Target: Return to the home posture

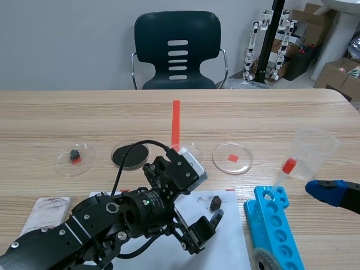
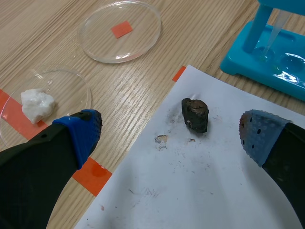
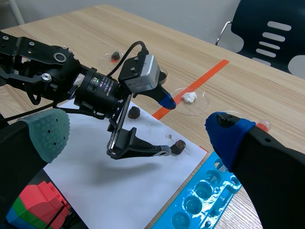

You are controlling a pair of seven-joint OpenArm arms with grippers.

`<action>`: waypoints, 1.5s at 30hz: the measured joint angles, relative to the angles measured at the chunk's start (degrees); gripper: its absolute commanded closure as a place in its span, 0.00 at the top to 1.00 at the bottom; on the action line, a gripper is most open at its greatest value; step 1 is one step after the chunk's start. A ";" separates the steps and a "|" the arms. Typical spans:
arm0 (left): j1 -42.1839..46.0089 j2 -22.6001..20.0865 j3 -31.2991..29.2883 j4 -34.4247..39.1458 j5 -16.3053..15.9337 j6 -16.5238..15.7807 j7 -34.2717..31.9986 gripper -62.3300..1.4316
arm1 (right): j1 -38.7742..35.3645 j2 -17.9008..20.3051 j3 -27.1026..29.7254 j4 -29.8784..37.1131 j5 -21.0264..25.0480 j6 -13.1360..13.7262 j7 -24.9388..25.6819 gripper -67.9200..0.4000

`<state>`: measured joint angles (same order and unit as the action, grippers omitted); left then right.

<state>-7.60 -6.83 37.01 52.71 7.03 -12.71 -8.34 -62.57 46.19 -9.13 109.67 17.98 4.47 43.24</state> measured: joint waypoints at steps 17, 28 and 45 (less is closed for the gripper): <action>0.00 0.02 0.00 0.00 0.00 0.00 -0.44 0.97 | 0.00 0.00 0.00 0.00 0.00 0.00 0.00 0.87; 0.17 -0.39 0.00 0.22 0.00 -0.02 -2.43 0.97 | 0.00 0.00 0.00 0.00 0.00 0.00 0.00 0.87; 18.84 -12.81 -20.87 25.77 -5.62 -4.20 -4.76 0.97 | 0.00 0.00 0.00 0.00 0.00 0.02 0.02 0.87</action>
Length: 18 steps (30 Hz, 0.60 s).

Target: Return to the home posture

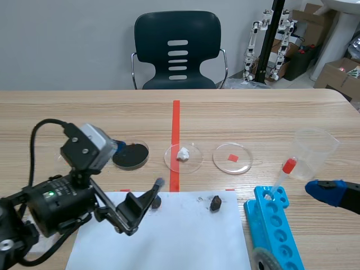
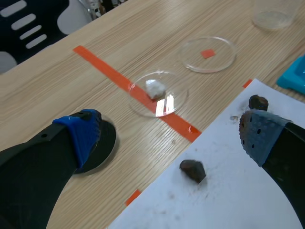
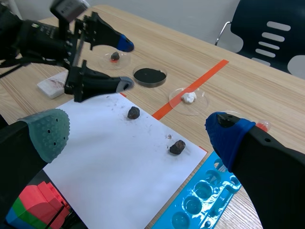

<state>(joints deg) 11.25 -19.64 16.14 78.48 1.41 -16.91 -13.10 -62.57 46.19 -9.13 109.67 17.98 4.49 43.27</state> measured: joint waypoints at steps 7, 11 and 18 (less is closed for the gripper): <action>12.85 -1.84 -9.77 11.93 -0.68 -0.66 -0.02 0.97 | 0.00 0.00 0.00 0.00 0.00 0.00 -0.02 0.87; 19.71 -2.45 -13.66 17.81 -1.53 -0.96 0.00 0.97 | 0.00 -0.02 0.00 0.00 0.02 -0.02 0.00 0.87; 30.27 -2.43 -19.78 26.95 -2.38 -0.94 0.87 0.97 | 0.00 -0.02 0.00 0.00 0.02 -0.02 -0.02 0.87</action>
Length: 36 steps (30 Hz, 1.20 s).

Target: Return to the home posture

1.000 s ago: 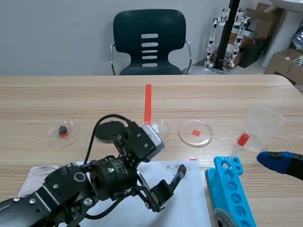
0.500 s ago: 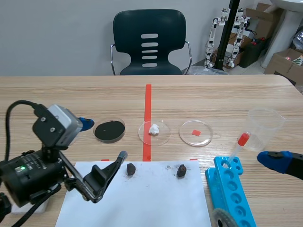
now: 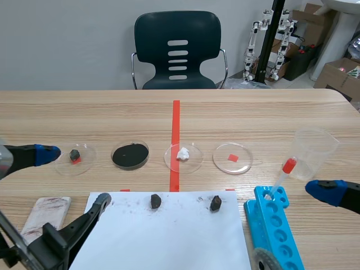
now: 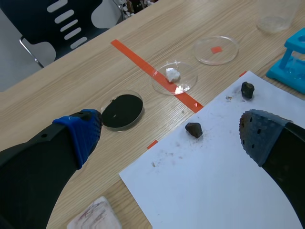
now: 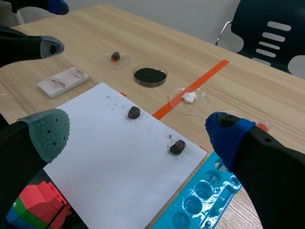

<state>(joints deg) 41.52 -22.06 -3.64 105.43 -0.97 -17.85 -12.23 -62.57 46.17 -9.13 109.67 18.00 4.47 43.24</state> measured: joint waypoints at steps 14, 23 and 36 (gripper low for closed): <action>9.55 0.00 -4.92 3.67 -0.02 0.15 -0.87 0.97 | 0.00 0.00 0.00 0.00 -0.02 0.00 0.00 0.87; 9.11 0.00 -4.92 3.61 -0.02 0.15 -0.90 0.97 | 0.00 0.00 0.00 0.00 -0.02 0.00 0.00 0.87; 9.11 0.00 -4.92 3.56 -0.02 0.15 -0.90 0.97 | 0.00 0.00 0.00 0.00 -0.02 0.00 0.00 0.87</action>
